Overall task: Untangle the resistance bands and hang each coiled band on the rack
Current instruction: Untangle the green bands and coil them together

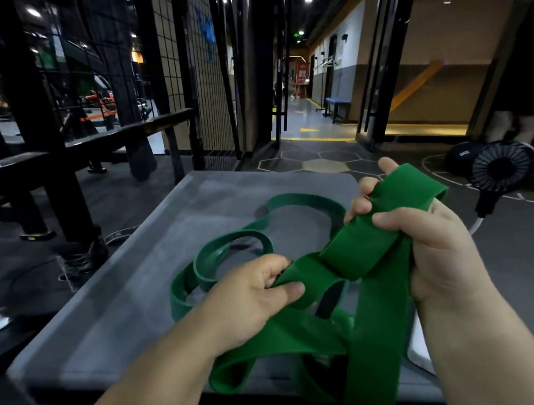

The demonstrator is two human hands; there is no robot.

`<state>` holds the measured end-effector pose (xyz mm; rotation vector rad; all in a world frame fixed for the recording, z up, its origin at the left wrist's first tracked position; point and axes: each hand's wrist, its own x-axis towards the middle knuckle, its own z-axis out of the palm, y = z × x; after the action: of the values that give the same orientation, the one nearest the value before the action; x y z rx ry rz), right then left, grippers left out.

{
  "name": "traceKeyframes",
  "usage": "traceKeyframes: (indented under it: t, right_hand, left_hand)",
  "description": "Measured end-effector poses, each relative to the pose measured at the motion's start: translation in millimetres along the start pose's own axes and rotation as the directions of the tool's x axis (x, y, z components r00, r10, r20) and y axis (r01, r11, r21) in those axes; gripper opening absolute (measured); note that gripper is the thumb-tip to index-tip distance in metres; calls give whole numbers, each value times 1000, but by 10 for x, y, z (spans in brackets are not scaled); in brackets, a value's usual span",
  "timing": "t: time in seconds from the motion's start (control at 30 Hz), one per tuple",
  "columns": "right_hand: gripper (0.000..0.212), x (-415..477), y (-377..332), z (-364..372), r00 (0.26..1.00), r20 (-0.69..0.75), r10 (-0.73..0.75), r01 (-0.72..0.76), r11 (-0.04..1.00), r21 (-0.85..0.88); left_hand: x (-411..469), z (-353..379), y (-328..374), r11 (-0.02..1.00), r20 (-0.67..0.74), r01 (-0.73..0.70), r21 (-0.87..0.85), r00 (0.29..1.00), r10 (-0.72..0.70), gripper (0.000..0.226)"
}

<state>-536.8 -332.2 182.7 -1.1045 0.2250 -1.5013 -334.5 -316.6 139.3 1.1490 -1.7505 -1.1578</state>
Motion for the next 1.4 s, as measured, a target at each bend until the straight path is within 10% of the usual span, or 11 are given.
traceKeyframes:
  t: [0.27, 0.5, 0.63, 0.83, 0.93, 1.07, 1.23, 1.4]
  right_hand:
    - [76, -68, 387, 196, 987, -117, 114, -124, 989, -84]
    - [7, -38, 439, 121, 925, -370, 82, -113, 991, -65]
    - [38, -30, 466, 22, 946, -283, 156, -229, 942, -244]
    - [59, -147, 564, -47, 917, -80, 390, -375, 777, -506]
    - [105, -145, 532, -118, 897, 22, 441, -334, 711, -619]
    - [42, -156, 517, -15, 896, 80, 437, -229, 607, -761]
    - [92, -163, 547, -87, 888, 71, 454, -183, 491, -851]
    - [61, -147, 513, -78, 908, 77, 411, -124, 441, -889]
  left_hand:
    - [-13, -94, -119, 910, 185, 209, -358, 971, -150, 46]
    - [85, -12, -229, 928, 151, 189, 320, 957, -247, 23]
    - [136, -31, -242, 943, 83, 172, 286, 976, -203, 15]
    - [111, -37, -260, 992, 174, 106, -69, 980, -93, 16]
    - [110, -82, -247, 965, 137, 146, -216, 984, -118, 23]
    - [103, -169, -245, 927, 98, 117, -357, 991, -88, 25]
    - [119, -224, -240, 843, 137, 142, -519, 987, -83, 45]
    - [102, -187, -181, 799, 38, 85, -596, 996, -78, 33]
